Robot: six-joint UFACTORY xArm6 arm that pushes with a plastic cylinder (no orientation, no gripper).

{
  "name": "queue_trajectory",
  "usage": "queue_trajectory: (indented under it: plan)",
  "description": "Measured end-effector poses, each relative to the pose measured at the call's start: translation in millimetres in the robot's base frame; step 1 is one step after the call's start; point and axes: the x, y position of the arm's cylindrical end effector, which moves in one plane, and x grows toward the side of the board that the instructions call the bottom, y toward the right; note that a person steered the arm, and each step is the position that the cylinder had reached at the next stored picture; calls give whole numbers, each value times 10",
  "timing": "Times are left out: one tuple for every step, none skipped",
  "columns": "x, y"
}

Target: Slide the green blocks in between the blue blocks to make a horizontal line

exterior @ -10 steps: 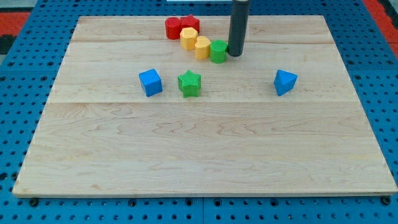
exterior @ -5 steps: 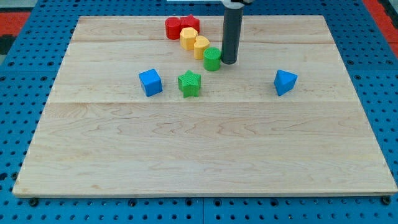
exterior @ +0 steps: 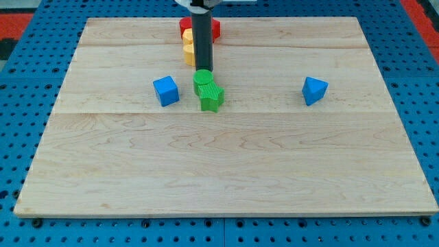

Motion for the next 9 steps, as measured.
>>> queue_trajectory:
  plan:
    - [42, -408]
    - [486, -46]
    - [557, 192]
    - [939, 137]
    - [1685, 137]
    - [1800, 498]
    - [1412, 827]
    - [1378, 451]
    - [1458, 256]
